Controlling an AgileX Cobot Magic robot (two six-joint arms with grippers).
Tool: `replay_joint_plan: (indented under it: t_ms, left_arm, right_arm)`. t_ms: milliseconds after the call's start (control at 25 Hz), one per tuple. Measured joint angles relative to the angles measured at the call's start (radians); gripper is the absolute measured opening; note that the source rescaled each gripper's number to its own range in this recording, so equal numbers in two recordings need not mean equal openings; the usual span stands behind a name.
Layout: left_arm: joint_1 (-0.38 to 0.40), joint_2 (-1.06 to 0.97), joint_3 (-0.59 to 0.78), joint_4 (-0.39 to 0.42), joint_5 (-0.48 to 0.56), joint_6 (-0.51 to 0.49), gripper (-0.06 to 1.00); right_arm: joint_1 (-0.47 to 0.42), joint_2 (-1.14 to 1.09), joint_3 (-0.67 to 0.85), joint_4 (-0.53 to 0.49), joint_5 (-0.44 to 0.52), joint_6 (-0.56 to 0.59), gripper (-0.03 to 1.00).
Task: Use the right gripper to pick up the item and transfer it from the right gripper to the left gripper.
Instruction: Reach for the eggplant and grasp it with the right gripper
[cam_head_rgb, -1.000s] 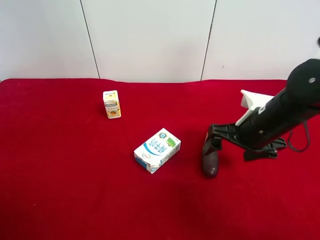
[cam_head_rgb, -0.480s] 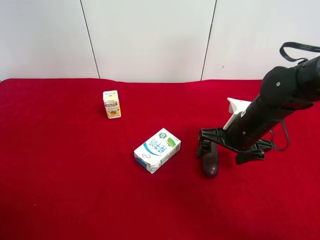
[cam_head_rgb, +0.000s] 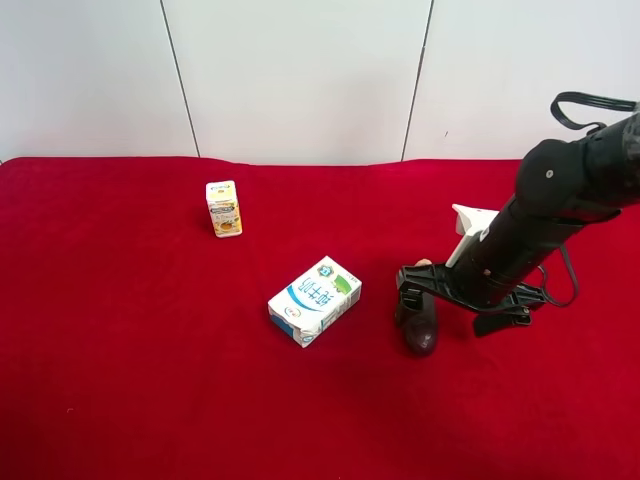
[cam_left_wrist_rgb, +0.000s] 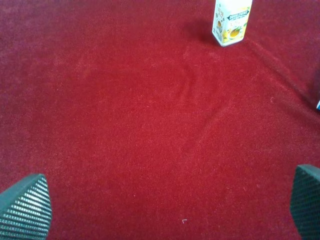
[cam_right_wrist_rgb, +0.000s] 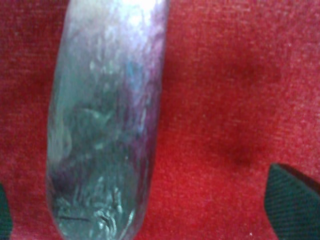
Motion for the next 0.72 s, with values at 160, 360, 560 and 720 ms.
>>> replay_joint_plan:
  t_ms: [160, 360, 560, 720]
  left_arm:
    - [0.0, 0.0, 0.0, 0.0, 0.0, 0.0, 0.92]
    - [0.0, 0.0, 0.0, 0.0, 0.0, 0.0, 0.92]
    - [0.0, 0.0, 0.0, 0.0, 0.0, 0.0, 0.92]
    - [0.0, 0.0, 0.0, 0.0, 0.0, 0.0, 0.92]
  right_arm:
    - [0.0, 0.0, 0.0, -0.001, 0.014, 0.006, 1.0]
    - [0.0, 0.0, -0.001, -0.006, 0.018, 0.026, 1.0]
    - [0.0, 0.0, -0.001, -0.041, 0.018, 0.083, 1.0]
    - [0.0, 0.0, -0.001, -0.065, 0.018, 0.11, 1.0]
